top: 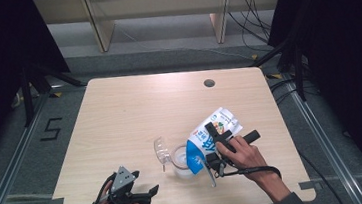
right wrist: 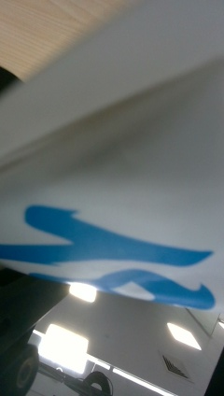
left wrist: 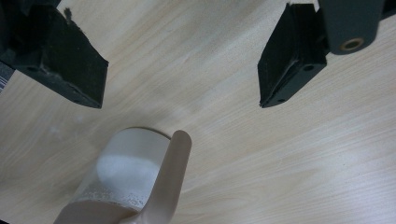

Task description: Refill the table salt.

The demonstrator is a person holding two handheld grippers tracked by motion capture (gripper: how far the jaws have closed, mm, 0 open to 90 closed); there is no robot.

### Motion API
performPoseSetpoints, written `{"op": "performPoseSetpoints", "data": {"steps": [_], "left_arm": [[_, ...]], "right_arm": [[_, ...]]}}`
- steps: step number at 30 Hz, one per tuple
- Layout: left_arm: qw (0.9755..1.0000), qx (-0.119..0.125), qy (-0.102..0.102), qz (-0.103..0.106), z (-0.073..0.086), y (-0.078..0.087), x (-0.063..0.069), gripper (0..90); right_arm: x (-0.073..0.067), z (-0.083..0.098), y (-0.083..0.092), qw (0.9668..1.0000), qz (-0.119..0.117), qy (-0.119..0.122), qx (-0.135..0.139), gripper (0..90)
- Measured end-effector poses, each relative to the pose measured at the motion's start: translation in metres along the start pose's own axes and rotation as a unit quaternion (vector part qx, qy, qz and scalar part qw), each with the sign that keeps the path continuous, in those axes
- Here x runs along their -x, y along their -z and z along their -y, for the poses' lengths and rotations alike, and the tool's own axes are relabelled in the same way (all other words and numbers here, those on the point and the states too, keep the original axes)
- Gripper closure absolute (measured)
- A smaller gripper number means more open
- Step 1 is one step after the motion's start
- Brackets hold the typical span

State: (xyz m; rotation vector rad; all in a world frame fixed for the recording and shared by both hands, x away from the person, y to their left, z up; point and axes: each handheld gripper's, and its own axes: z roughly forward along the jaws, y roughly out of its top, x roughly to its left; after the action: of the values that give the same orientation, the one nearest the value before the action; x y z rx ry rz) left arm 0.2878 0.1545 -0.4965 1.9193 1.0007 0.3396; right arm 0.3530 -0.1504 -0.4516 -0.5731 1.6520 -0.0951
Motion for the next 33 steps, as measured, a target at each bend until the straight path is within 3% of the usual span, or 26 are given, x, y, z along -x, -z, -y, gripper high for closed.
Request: {"op": "performPoseSetpoints", "data": {"steps": [7, 8, 15, 16, 17, 20, 22, 23, 33], "left_arm": [[1.0000, -0.002, -0.002, 0.000, 0.0000, 0.0004, -0.0003, 15.5], [1.0000, 0.000, 0.000, 0.000, 0.0000, 0.0001, -0.0001, 15.5], [1.0000, 0.000, 0.000, 0.000, 0.0000, 0.0001, 0.0000, 15.5], [1.0000, 0.000, 0.000, -0.001, 0.0000, 0.0001, -0.0002, 15.5], [1.0000, 0.000, 0.000, 0.000, 0.0000, 0.0002, -0.0004, 15.5], [1.0000, 0.000, 0.000, -0.001, 0.0000, 0.0002, -0.0003, 15.5], [1.0000, -0.001, -0.002, 0.000, -0.0001, 0.0004, -0.0003, 15.5], [1.0000, -0.001, -0.002, 0.000, -0.0001, 0.0004, -0.0003, 15.5], [1.0000, 0.000, -0.002, -0.002, -0.0001, 0.0006, -0.0002, 15.5]], "right_arm": [[-0.0002, -0.0002, 0.0000, 1.0000, 0.000, 0.000, -0.001, 79.4], [-0.0032, -0.0006, 0.0011, 0.9997, -0.001, -0.021, -0.009, 79.5], [-0.0010, -0.0014, 0.0000, 0.9999, -0.002, -0.013, -0.006, 79.6], [0.0020, -0.0017, -0.0009, 1.0000, 0.000, 0.006, 0.000, 79.7], [0.0022, -0.0018, -0.0010, 1.0000, 0.000, 0.006, 0.000, 79.7], [0.0003, -0.0017, -0.0011, 1.0000, -0.001, -0.006, -0.003, 79.8], [0.0016, -0.0020, -0.0011, 1.0000, 0.001, 0.000, 0.000, 79.8], [-0.0007, -0.0019, -0.0003, 0.9998, -0.001, -0.017, -0.006, 79.8], [0.0003, -0.0033, -0.0013, 0.9999, -0.003, -0.012, -0.002, 80.2]]}}
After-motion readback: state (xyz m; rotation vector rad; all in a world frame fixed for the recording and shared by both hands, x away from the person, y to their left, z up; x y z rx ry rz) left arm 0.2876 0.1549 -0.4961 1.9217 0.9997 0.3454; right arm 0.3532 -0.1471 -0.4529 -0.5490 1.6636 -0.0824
